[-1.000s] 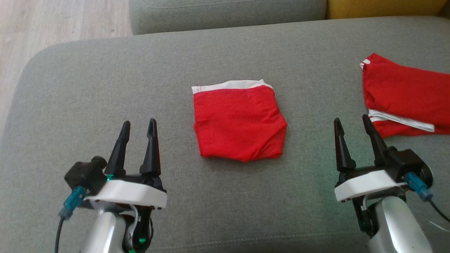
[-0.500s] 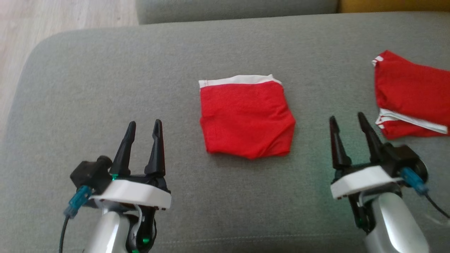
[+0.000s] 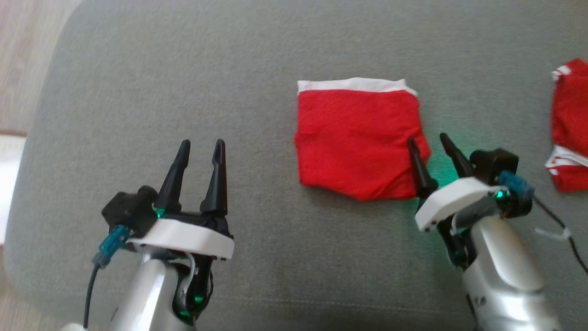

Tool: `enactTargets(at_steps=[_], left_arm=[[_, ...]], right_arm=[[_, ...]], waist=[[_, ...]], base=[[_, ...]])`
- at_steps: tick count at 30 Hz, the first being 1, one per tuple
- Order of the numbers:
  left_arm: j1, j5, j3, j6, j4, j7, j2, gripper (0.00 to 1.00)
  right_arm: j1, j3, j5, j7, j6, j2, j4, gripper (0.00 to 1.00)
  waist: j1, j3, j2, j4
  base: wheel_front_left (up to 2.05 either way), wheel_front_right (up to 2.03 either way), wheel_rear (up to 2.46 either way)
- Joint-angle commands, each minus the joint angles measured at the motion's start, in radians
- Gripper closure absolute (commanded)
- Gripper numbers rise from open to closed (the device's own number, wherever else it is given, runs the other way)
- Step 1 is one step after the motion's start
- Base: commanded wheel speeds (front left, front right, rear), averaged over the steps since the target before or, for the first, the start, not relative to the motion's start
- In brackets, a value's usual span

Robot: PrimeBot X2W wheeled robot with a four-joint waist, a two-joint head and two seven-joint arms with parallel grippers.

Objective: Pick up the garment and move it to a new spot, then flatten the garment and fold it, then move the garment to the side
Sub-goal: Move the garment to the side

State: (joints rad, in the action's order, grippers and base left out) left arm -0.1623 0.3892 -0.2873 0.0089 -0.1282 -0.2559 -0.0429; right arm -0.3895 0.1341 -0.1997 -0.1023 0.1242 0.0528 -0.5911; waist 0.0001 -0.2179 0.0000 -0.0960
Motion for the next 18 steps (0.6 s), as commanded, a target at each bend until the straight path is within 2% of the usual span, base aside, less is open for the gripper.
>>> enactTargets(at_steps=[1, 7, 12, 13, 14, 15, 16, 18], left_arm=[[-0.047, 0.001, 0.021, 0.0, 0.031, -0.006, -0.007, 0.0], [-0.064, 0.004, 0.015, 0.002, 0.034, -0.006, -0.007, 0.0], [-0.072, -0.001, 0.022, -0.001, 0.033, -0.006, -0.007, 0.0], [-0.074, -0.001, 0.025, -0.002, 0.033, -0.006, -0.007, 0.0], [-0.076, -0.002, 0.027, -0.003, 0.033, -0.006, -0.007, 0.0], [-0.079, -0.004, 0.031, -0.003, 0.032, -0.006, -0.007, 0.0], [-0.081, -0.006, 0.033, -0.003, 0.032, -0.006, -0.007, 0.0], [-0.087, -0.011, 0.038, -0.002, 0.032, -0.006, -0.007, 0.0]], right_arm=[[-0.05, 0.011, -0.011, 0.006, 0.007, -0.003, 0.007, 0.0], [-0.133, -0.03, -0.009, 0.017, 0.007, -0.003, -0.111, 0.0], [-0.18, -0.01, -0.016, 0.009, 0.007, -0.003, -0.182, 0.0], [-0.188, 0.001, -0.019, 0.01, 0.007, -0.003, -0.194, 0.18], [-0.194, 0.009, -0.017, 0.007, 0.007, -0.003, -0.206, 0.6], [-0.2, 0.014, -0.014, 0.002, 0.007, -0.003, -0.216, 0.91], [-0.205, 0.019, -0.014, -0.001, 0.007, -0.003, -0.227, 1.0], [-0.214, 0.034, -0.009, -0.005, 0.007, -0.003, -0.246, 1.0]], waist=[[-0.0001, -0.028, 0.0, -0.029], [-0.0001, -0.071, 0.0, -0.063], [-0.0001, -0.092, 0.0, -0.073], [-0.0001, -0.095, 0.0, -0.073], [-0.0001, -0.098, 0.0, -0.072], [-0.0001, -0.1, 0.0, -0.07], [-0.0001, -0.101, 0.0, -0.067], [-0.0001, -0.103, 0.0, -0.058]], base=[[0.0, 0.0, 0.0], [0.0, 0.0, 0.0], [0.0, 0.0, 0.0], [0.0, 0.0, 0.0], [0.0, 0.0, 0.0], [0.0, 0.0, 0.0], [0.0, 0.0, 0.0], [0.0, 0.0, 0.0]])
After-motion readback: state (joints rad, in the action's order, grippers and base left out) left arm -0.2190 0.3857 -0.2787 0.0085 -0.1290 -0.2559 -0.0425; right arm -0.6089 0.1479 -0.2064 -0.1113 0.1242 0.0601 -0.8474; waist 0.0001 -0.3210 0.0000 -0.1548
